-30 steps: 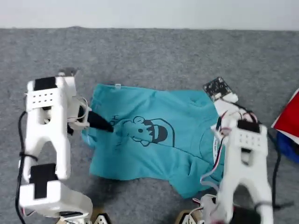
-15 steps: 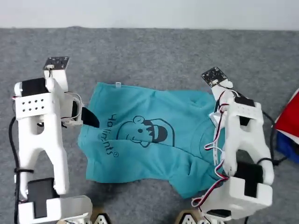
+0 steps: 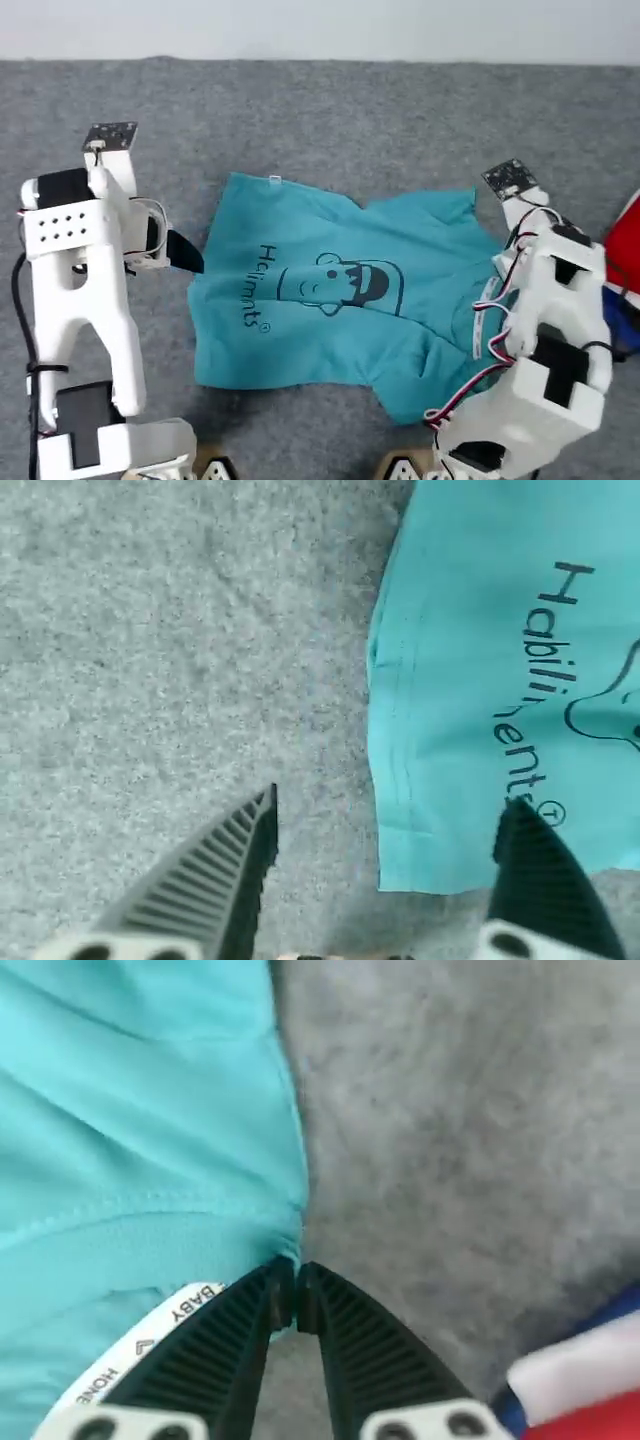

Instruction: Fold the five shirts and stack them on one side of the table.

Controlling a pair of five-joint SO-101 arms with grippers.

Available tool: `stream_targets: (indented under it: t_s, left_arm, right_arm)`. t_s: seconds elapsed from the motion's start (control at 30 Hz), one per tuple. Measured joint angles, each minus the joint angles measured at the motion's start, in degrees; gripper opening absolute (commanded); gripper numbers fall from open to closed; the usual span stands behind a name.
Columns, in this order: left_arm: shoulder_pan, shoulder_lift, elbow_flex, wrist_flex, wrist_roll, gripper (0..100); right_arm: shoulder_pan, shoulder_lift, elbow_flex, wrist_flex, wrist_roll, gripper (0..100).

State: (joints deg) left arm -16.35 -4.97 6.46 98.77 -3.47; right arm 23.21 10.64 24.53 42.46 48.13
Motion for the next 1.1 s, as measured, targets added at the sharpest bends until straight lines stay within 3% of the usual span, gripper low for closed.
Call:
stream_targets:
  t_s: [0.13,0.2,0.33,0.5,0.63,0.83,1.0,1.1]
  left_arm:
    - [0.00,0.00,0.00,0.00,0.00,33]
    - [0.00,0.00,0.00,0.00,0.00,33]
    - [0.00,0.00,0.00,0.00,0.18,33]
    - [0.00,0.00,0.00,0.00,0.18,33]
    - [0.00,0.00,0.00,0.00,0.18,33]
    - [0.00,0.00,0.00,0.00,0.18,33]
    - [0.00,0.00,0.00,0.00,0.18,33]
    - [0.00,0.00,0.00,0.00,0.18,33]
  right_arm:
    - [-1.49,-3.87,-0.97,6.33,-0.44,23.8]
    - [-3.60,-7.30,-2.99,10.20,-2.55,26.7]
    - [-7.47,-12.84,-8.97,14.51,-8.09,24.9]
    - [-11.25,-12.48,-14.59,12.31,-12.66,22.5]
    - [-13.71,-3.96,-16.79,6.95,-13.10,22.3]
    - [-17.14,11.87,-29.01,9.05,-13.10,21.4]
    - [-17.41,24.09,-42.37,16.00,-13.10,2.0]
    - [-17.32,29.63,-50.02,21.36,-13.10,2.6]
